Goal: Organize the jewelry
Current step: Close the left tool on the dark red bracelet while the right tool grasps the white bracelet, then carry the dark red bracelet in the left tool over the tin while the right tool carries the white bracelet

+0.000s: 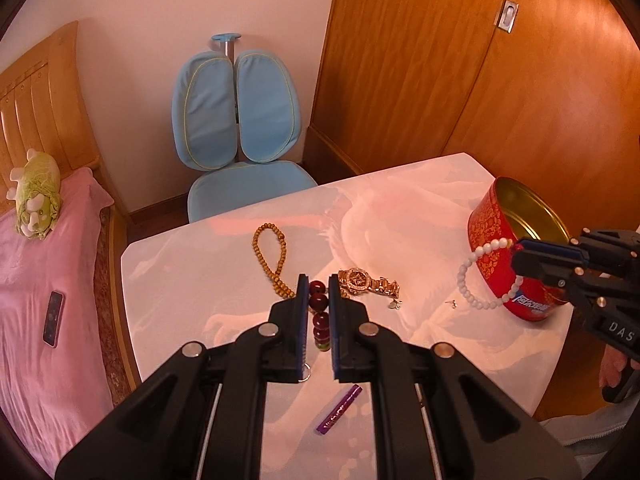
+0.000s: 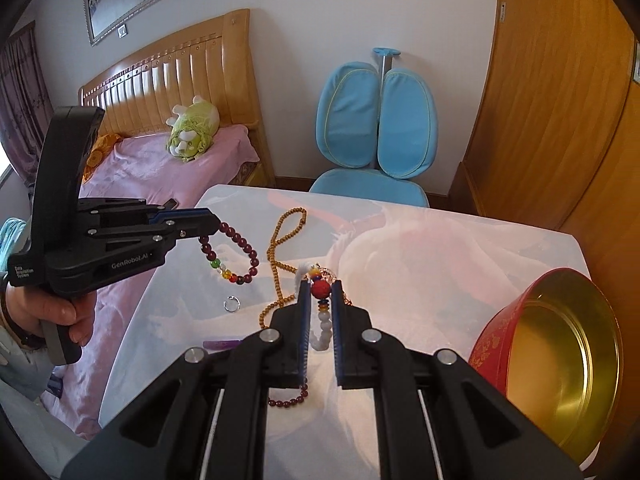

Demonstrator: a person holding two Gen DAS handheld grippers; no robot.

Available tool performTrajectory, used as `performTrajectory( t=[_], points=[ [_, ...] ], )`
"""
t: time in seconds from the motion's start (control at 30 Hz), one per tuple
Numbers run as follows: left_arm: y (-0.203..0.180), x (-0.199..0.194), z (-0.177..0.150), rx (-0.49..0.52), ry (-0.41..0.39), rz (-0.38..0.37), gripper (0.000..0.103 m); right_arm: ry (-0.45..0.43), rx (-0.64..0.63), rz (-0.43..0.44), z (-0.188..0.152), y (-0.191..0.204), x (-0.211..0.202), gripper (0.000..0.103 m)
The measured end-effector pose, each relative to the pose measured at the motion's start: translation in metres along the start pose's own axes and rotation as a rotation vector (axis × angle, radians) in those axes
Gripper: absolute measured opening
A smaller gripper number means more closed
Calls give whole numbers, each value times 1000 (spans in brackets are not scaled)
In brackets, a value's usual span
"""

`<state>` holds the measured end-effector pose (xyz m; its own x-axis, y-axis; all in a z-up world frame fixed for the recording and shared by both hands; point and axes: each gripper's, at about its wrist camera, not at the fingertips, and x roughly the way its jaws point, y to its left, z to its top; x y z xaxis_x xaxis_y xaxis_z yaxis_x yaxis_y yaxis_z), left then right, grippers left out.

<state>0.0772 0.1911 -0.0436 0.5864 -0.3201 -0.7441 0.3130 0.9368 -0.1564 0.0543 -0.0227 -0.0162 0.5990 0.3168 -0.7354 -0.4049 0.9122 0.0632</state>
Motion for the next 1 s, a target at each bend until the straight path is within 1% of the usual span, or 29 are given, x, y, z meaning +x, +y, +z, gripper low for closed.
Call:
performTrajectory(
  t=[0.1,0.23,0.3,0.37,0.47,0.5,0.53,0.6,0.67,0.73,0.87,1.0],
  points=[
    [-5,-8,-2,-16,-23,11,10,-39,5,14,-1,-6,-10,11],
    [-19,-23,-2,-24,-56,42,10,-93,-4,61,0,-16,-27,11],
    [-31,-30,-1,-24,-71,63,10,-134,-20,88,0,-24,-39,11],
    [-45,-38,0,-26,-85,98,10,-176,-25,131,-1,-36,-52,11],
    [-76,-51,2,-42,-109,165,10,-235,3,223,-6,-63,-73,11],
    [-85,-54,3,-65,-113,184,10,-249,1,225,-7,-72,-80,11],
    [-95,-57,3,-92,-118,183,10,-267,-5,217,-10,-82,-88,11],
    [-110,-63,4,-136,-132,146,10,-315,-6,201,-16,-103,-107,11],
    [-128,-62,10,-137,-128,129,10,-343,12,178,-24,-128,-124,11],
    [-147,-62,20,-109,-137,129,10,-358,34,137,-32,-151,-139,11],
    [-182,-57,35,-48,-157,78,10,-374,99,44,-52,-190,-164,11],
    [-211,-54,43,22,-169,33,10,-380,191,-18,-73,-218,-181,11]
  ],
)
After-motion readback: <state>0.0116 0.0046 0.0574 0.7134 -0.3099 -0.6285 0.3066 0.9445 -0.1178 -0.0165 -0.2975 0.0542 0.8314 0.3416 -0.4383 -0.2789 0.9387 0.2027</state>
